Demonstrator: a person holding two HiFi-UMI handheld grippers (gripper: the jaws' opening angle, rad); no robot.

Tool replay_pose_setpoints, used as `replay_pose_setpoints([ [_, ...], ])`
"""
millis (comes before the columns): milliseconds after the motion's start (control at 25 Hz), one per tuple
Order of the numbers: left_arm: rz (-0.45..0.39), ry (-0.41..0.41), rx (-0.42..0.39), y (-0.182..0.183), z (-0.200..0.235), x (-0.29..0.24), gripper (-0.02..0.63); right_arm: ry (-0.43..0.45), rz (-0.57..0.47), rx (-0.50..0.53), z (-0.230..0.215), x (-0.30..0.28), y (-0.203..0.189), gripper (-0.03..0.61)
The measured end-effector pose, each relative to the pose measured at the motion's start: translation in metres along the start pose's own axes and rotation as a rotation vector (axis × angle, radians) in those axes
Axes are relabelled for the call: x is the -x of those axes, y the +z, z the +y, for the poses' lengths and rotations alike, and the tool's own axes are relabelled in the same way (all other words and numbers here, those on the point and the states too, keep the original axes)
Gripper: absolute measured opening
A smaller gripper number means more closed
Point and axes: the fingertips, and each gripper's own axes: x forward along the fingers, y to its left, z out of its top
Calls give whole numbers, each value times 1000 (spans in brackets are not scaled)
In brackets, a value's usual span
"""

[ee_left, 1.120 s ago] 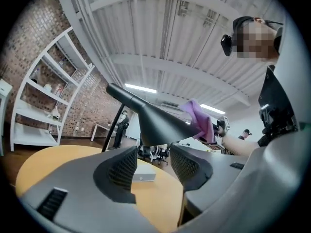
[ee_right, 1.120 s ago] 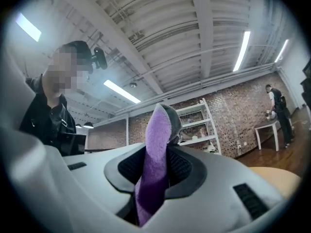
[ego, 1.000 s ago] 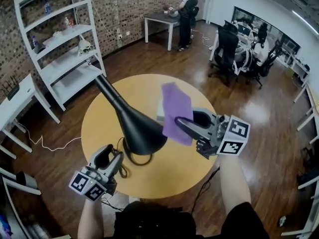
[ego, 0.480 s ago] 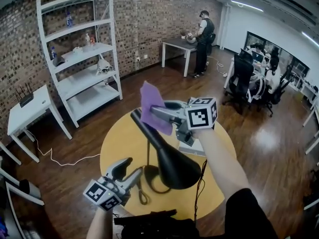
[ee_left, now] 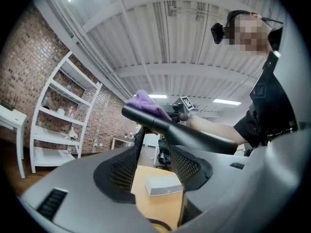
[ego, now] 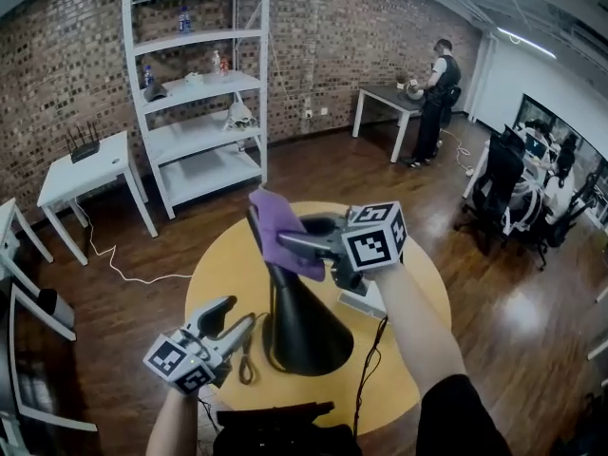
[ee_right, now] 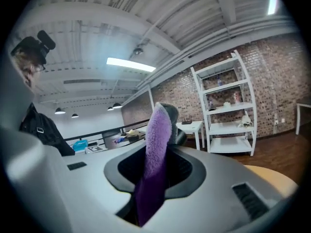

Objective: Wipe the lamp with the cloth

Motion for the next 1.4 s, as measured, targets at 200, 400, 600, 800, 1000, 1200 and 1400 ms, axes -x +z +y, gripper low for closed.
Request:
replay_pose_setpoints([
  [200,-37,209,-12,-2,-39,14,209,181,69,46,34,28,-30,104],
  [400,-62,358,5,-4,-70,48,209,291,56,-27,52,34,-49,104],
  [600,-79,411,2,-5,-90,62,209,325,28,-62,65,51,-69,104],
  [800,-85,394,17,-5,-90,63,209,367,-21,-83,81,65,-87,104],
  [1000,-105,356,45,-4,-90,61,209,425,2,-48,89,82,-103,104],
  [1200,-114,315,46,5,-83,58,209,366,-67,-66,54,70,-68,104],
  [1400,-115,284,42,11,-76,59,209,180,-220,-153,-10,32,-1,104],
])
